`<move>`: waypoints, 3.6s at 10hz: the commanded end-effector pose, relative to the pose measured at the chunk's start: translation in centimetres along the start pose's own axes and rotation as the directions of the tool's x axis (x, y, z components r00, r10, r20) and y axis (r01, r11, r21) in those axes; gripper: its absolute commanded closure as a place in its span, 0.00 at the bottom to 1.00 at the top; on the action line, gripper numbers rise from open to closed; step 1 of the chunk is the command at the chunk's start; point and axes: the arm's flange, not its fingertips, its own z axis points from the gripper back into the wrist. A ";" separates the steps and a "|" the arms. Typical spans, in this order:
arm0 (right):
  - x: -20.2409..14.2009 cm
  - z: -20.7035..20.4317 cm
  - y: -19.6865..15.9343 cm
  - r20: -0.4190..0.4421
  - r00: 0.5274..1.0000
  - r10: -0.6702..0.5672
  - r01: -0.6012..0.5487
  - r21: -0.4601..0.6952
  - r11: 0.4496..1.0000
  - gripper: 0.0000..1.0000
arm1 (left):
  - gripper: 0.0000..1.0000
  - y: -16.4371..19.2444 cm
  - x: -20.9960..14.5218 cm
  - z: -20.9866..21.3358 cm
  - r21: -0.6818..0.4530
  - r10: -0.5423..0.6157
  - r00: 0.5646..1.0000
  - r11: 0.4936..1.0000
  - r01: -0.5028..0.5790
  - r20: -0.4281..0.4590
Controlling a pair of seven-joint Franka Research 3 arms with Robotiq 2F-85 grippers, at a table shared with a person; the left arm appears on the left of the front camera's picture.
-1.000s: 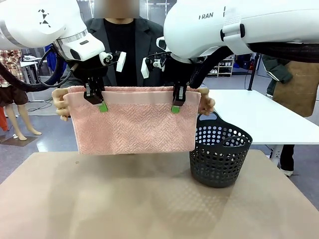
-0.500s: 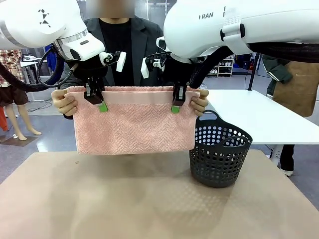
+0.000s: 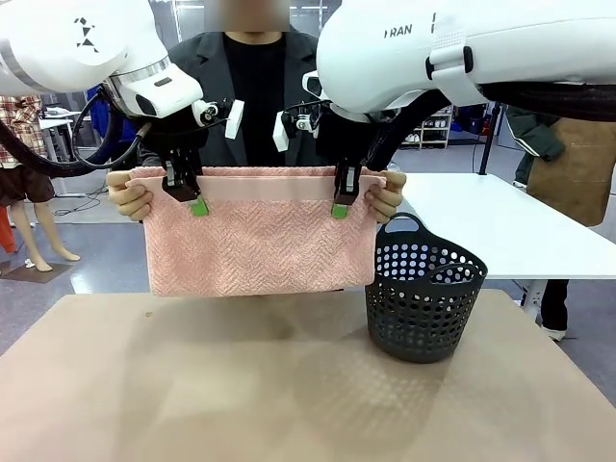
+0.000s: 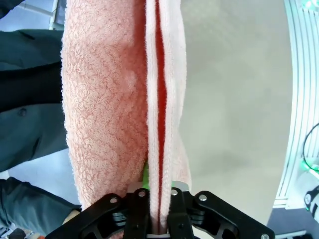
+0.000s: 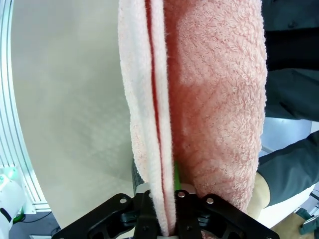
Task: Fold the towel.
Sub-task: Release the end of the 100 cm Hotel Towel you were holding, then pick up the 100 cm Hotel Towel and place it on the left side of the table.
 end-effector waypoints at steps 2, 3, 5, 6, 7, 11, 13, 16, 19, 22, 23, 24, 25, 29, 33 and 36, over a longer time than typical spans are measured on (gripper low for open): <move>-0.3 0.3 0.1 -0.009 0.999 -0.035 0.034 -0.028 0.999 0.50 | 0.18 0.0 0.0 0.6 -0.001 0.041 0.999 0.999 -0.041 -0.014; -0.2 0.8 0.0 -0.017 0.999 -0.031 0.031 -0.025 0.999 0.24 | 0.14 0.0 -0.1 1.0 -0.015 0.038 0.999 0.999 -0.038 -0.011; -0.4 3.7 -0.2 -0.031 0.999 -0.039 0.037 -0.059 0.998 0.00 | 0.00 0.2 0.4 3.8 -0.023 0.012 0.999 1.000 -0.013 -0.051; -1.0 5.2 0.0 -0.011 0.999 -0.047 0.045 -0.087 0.995 0.00 | 0.00 -0.3 0.7 4.9 -0.005 0.025 0.999 1.000 -0.025 -0.046; -1.6 6.8 -0.1 0.014 0.997 -0.081 0.082 -0.104 0.991 0.00 | 0.08 -0.3 0.5 5.2 0.015 0.066 0.997 0.998 -0.065 -0.050; -8.4 15.2 2.1 0.166 0.959 -0.228 0.261 -0.218 0.940 0.00 | 0.00 -2.0 -5.3 13.4 0.209 0.367 0.925 0.901 -0.379 0.098; -13.1 16.4 5.2 0.237 0.902 -0.360 0.413 -0.236 0.880 0.00 | 0.00 -5.2 -10.2 15.8 0.246 0.471 0.863 0.828 -0.504 0.185; -20.1 18.2 11.4 0.363 0.786 -0.500 0.600 -0.254 0.759 0.00 | 0.00 -10.9 -17.3 19.7 0.276 0.546 0.768 0.722 -0.634 0.335; -23.0 15.6 15.4 0.395 0.649 -0.650 0.746 -0.164 0.645 0.00 | 0.00 -13.7 -20.8 17.4 0.228 0.618 0.711 0.679 -0.698 0.336; -23.3 15.8 15.8 0.372 0.669 -0.644 0.729 -0.161 0.665 0.00 | 0.00 -13.8 -21.6 17.7 0.218 0.615 0.717 0.689 -0.691 0.329; -23.3 15.8 15.8 0.372 0.669 -0.644 0.729 -0.161 0.665 0.00 | 0.00 -13.8 -21.6 17.7 0.218 0.615 0.717 0.689 -0.691 0.329; -23.3 15.8 15.8 0.372 0.669 -0.644 0.729 -0.161 0.665 0.00 | 0.00 -13.8 -21.6 17.7 0.218 0.615 0.717 0.689 -0.691 0.329; -23.3 15.8 15.8 0.372 0.669 -0.644 0.729 -0.161 0.665 0.00 | 0.00 -13.8 -21.6 17.7 0.218 0.615 0.717 0.689 -0.691 0.329; -23.3 15.8 15.8 0.372 0.669 -0.644 0.729 -0.161 0.665 0.00 | 0.00 -13.8 -21.6 17.7 0.218 0.615 0.717 0.689 -0.691 0.329; -23.3 15.8 15.8 0.372 0.669 -0.644 0.729 -0.161 0.665 0.00 | 0.00 -13.8 -21.6 17.7 0.218 0.615 0.717 0.689 -0.691 0.329; -23.3 15.8 15.8 0.372 0.669 -0.644 0.729 -0.161 0.665 0.00 | 0.00 -13.8 -21.6 17.7 0.218 0.615 0.717 0.689 -0.691 0.329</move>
